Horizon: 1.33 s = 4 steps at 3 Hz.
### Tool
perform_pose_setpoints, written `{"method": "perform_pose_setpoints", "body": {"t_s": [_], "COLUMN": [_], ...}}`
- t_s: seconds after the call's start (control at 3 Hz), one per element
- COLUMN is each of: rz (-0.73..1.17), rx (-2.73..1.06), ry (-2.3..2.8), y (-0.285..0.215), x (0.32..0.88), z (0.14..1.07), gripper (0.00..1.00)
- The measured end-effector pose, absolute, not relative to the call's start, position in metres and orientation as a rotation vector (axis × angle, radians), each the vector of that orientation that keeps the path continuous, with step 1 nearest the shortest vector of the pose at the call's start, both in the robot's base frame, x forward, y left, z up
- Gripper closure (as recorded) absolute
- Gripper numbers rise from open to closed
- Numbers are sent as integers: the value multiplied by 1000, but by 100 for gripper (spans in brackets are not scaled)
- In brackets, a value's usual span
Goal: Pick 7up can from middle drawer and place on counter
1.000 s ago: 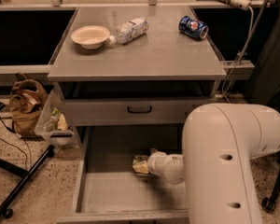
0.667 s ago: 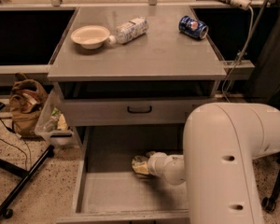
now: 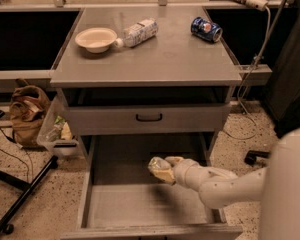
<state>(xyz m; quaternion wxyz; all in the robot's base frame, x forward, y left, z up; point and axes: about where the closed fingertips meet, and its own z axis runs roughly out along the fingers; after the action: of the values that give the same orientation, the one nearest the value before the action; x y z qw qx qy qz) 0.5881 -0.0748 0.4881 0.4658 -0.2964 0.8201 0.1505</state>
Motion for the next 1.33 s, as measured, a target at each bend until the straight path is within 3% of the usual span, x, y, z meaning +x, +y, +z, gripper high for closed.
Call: {"method": "perform_pose_setpoints", "body": {"t_s": [0.67,1.33], "rz": [401,351], "rx": [-708,-728], "ry": [1843,1839], "y": [-105,-109], "x": [575,575], "z": [598,634], "gripper": [100,100]}}
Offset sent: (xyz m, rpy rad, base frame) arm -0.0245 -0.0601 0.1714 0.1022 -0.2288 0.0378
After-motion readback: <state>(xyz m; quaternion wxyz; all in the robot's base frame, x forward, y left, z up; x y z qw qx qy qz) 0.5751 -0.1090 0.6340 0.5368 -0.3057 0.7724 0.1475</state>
